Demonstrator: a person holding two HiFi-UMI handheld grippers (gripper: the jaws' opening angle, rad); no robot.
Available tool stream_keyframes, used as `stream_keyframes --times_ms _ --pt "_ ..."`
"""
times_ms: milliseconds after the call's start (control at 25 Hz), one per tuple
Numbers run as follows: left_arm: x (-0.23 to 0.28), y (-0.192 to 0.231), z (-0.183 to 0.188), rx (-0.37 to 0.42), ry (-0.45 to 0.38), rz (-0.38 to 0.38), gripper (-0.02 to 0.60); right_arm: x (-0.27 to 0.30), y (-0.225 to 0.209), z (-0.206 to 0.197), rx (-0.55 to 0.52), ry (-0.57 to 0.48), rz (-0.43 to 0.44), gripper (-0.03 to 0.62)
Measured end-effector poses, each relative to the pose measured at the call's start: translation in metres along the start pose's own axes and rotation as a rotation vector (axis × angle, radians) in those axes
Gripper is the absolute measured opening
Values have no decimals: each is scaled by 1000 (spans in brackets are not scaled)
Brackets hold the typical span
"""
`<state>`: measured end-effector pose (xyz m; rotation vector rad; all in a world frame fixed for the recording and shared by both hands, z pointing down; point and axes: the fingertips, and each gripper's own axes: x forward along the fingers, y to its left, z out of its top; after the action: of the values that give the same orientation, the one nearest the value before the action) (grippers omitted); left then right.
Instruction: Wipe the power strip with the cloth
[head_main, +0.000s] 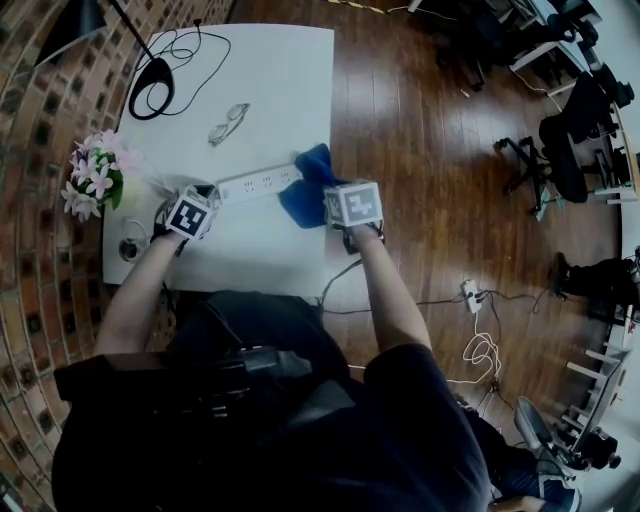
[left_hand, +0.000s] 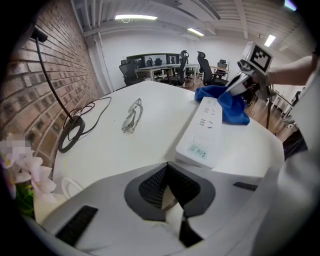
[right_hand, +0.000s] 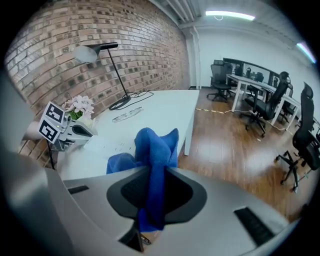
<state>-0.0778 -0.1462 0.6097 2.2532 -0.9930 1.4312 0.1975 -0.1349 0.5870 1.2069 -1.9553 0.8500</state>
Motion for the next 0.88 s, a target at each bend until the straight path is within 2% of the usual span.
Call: stream_keyframes --times_ms 80,200,320,440,600,800,880 --pt "0 -1 -1 -2 3 -6 10 -7 2 2 -27 -19 -18 63" --pt "-1 0 0 -6 5 -4 8 -17 13 23 -122 -51 -32 63" --pt "-5 3 2 -21 -5 23 8 -20 26 31 -192 -15 -17 63" --pt "-16 9 15 -40 -68 50 8 -25 29 31 -267 36 -24 63" --pt "-30 8 34 -62 -140 30 6 -31 34 32 -309 95 3 63" --pt "-37 5 46 -150 -189 -29 5 -45 45 33 -322 203 75 63" --pt "-38 4 50 -191 -211 -48 5 -50 53 42 -359 196 92 63"
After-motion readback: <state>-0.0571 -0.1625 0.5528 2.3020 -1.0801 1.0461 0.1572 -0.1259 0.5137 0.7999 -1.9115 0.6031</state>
